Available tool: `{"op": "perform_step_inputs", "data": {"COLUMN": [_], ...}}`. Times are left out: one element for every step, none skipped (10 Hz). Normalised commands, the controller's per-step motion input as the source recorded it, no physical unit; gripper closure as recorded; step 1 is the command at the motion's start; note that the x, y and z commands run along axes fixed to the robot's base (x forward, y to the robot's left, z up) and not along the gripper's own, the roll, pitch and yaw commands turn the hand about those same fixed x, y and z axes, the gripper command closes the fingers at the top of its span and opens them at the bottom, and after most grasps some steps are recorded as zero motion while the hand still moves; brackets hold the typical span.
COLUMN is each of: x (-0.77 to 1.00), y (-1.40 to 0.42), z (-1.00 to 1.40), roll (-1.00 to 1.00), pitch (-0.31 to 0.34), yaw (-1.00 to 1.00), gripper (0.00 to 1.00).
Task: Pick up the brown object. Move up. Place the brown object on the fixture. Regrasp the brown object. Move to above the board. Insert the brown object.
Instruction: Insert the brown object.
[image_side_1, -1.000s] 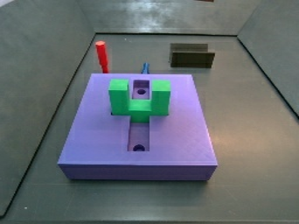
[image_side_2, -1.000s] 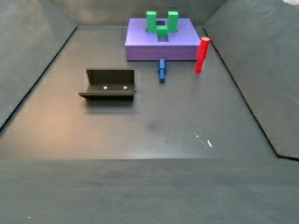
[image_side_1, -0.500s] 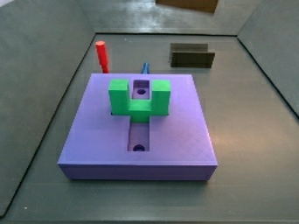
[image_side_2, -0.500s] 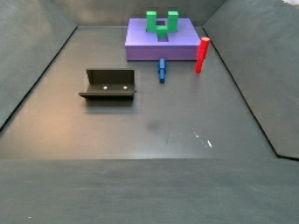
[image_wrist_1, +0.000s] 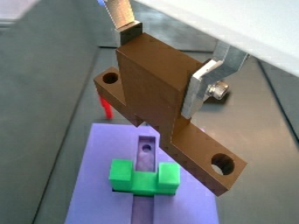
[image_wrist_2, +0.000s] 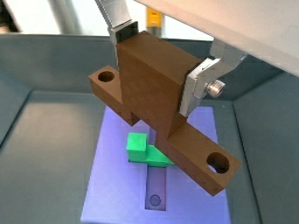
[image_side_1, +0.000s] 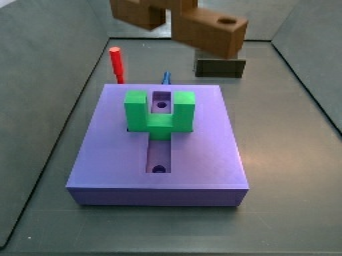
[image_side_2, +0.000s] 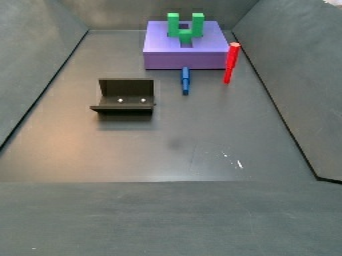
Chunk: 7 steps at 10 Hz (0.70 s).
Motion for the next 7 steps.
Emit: {"op": "perform_step_inputs", "data": {"x": [0.00, 0.00, 0.00, 0.00, 0.00, 0.00, 0.00], "y": [-0.22, -0.23, -0.25, -0.20, -0.06, -0.05, -0.04], "z": [-0.21, -0.20, -0.17, -0.21, -0.27, -0.30, -0.33], "roll": [-0.18, -0.19, -0.12, -0.11, -0.16, -0.16, -0.15], "pitch": [-0.063, -0.074, -0.043, -0.021, -0.031, -0.013, 0.000], "yaw": [-0.75, -0.73, -0.79, -0.83, -0.88, -0.89, -0.89], "gripper": [1.00, 1.00, 1.00, 1.00, 1.00, 1.00, 1.00]}}
